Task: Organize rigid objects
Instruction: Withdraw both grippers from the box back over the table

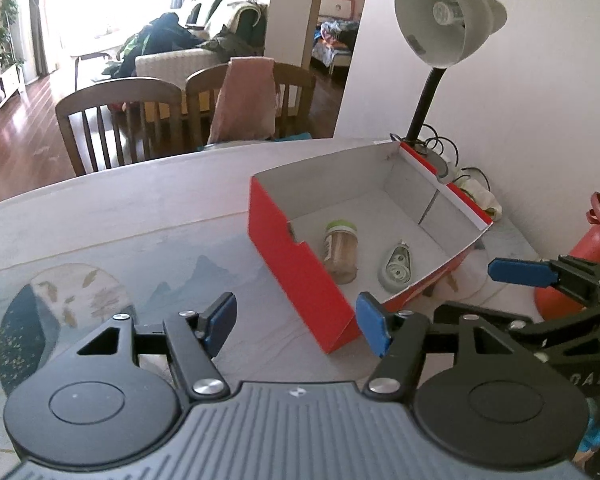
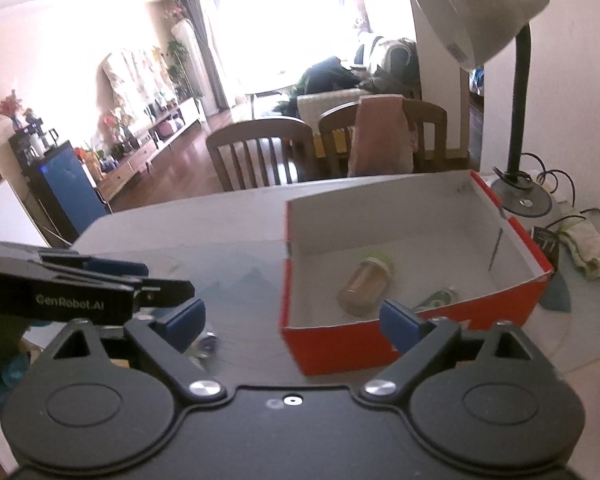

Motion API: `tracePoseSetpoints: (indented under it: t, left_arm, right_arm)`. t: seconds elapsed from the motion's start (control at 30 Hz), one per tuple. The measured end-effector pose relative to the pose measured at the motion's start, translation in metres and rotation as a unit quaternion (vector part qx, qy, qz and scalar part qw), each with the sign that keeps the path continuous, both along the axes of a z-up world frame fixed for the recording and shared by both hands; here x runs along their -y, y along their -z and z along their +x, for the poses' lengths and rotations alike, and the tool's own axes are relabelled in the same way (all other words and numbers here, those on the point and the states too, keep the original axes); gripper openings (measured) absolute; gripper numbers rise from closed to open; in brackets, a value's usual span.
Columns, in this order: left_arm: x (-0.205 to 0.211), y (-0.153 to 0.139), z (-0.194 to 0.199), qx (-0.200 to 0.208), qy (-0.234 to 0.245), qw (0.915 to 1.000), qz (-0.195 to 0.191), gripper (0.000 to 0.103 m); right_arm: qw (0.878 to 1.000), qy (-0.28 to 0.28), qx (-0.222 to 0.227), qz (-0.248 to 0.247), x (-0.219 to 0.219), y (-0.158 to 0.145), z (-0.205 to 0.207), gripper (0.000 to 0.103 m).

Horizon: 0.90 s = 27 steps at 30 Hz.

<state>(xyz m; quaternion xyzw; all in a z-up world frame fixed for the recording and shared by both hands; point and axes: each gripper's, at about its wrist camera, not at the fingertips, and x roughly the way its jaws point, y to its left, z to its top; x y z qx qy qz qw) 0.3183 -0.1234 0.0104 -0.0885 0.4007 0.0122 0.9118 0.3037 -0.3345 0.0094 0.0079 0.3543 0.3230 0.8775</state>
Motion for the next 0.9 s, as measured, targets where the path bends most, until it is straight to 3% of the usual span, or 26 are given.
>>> tracePoseSetpoints:
  t: [0.1,0.33,0.77,0.87,0.9]
  left_arm:
    - [-0.01,-0.003,-0.02,0.01,0.0,0.9999,0.002,0.075]
    - [-0.039,-0.007,-0.065,0.03,-0.002,0.9995,-0.012,0.082]
    - [-0.087,-0.005,-0.132,0.055,0.001,0.9976,-0.042,0.088]
    - [-0.097,-0.001,-0.139,0.032,-0.01,0.999,-0.03,0.103]
    - [-0.1,0.001,-0.141,0.027,-0.014,0.9992,-0.026,0.103]
  right_arm:
    - [1.0,-0.002,0.0,0.013,-0.008,-0.002,-0.016,0.097]
    - [1.0,-0.001,0.018,0.025,-0.031,-0.007,-0.055,0.102]
    - [1.0,0.006,0.014,0.025,-0.071,-0.001,-0.106,0.102]
    - [1.0,0.009,0.014,0.024,-0.078,0.001,-0.115,0.102]
    - [1.0,0.01,0.012,0.024,-0.08,0.002,-0.118,0.102]
